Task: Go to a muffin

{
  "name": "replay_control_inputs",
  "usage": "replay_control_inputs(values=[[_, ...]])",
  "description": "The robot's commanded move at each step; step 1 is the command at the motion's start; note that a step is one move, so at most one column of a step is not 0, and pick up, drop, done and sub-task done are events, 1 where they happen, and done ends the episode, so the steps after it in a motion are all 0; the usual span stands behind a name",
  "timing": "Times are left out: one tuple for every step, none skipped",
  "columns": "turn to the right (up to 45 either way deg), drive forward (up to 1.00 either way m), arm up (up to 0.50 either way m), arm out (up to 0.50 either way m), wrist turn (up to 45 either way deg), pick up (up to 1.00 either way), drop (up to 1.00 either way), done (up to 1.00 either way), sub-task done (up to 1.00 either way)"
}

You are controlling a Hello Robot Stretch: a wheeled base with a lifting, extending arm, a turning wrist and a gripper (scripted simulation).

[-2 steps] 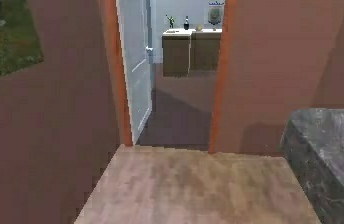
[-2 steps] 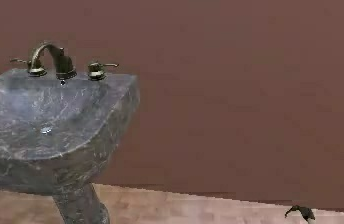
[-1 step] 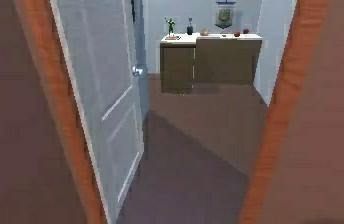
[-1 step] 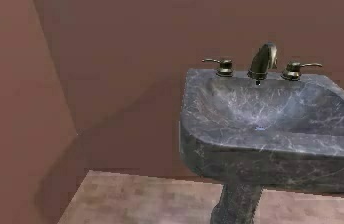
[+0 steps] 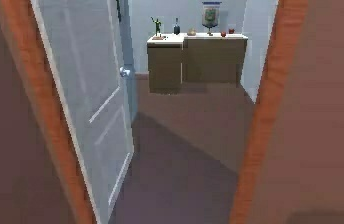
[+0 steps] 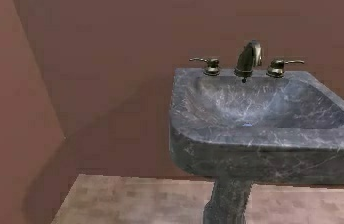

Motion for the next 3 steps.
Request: replay_control_inputs(values=[[0.0,0.70,0.00,0.00,0.0,0.00,0.00,0.00,0.00],[6.0,0.00,0.00,0.00,0.0,0.00,0.00,0.00,0.00],[0.0,0.30,0.00,0.00,0.0,0.00,0.00,0.00,0.00]])
